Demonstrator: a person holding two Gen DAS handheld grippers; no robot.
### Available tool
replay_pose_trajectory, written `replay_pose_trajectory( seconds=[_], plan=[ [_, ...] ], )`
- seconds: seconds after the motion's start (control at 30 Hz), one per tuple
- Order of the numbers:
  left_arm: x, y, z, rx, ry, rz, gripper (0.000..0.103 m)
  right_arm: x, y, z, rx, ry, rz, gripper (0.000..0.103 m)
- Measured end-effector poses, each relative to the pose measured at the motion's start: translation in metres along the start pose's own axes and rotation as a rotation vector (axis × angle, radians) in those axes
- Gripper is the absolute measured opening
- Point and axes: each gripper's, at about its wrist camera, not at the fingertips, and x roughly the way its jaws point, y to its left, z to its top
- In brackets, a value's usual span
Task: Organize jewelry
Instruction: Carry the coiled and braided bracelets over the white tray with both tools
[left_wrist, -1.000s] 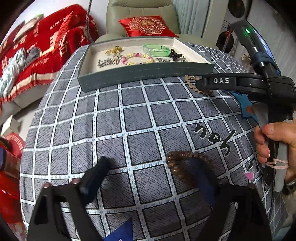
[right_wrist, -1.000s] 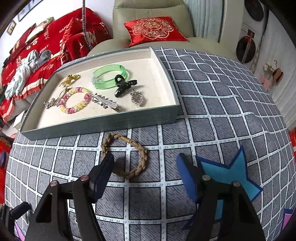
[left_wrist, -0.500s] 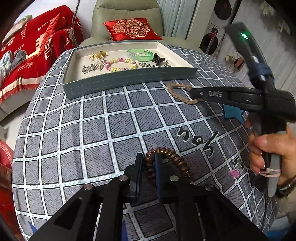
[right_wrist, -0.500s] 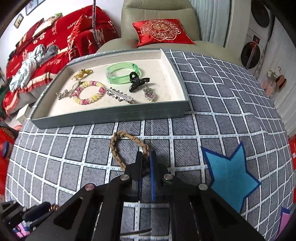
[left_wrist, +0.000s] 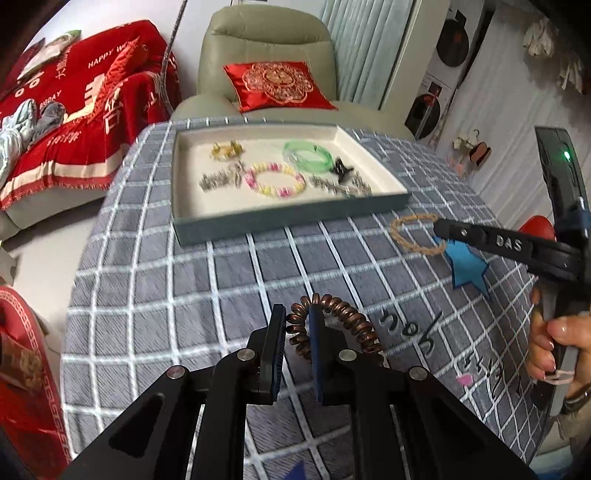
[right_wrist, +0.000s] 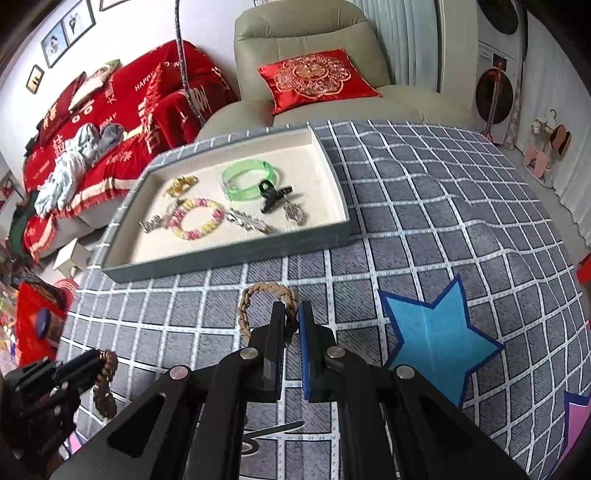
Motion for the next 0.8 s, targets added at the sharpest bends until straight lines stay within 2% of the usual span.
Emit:
replay_pose_trajectory(
  seconds=[0.37, 0.8],
  plan=[
    [-0.01, 0.028, 0.059, -0.012, -0.102, 0.018, 0.029, -0.012, 0.021, 0.034, 0.0, -0.049, 0.042, 0.008],
    [0.023, 0.038, 0.101, 0.002, -0.112, 0.049, 0.029, 0.02, 0.038, 0.071, 0.001, -0.034, 0.067, 0.008]
  ],
)
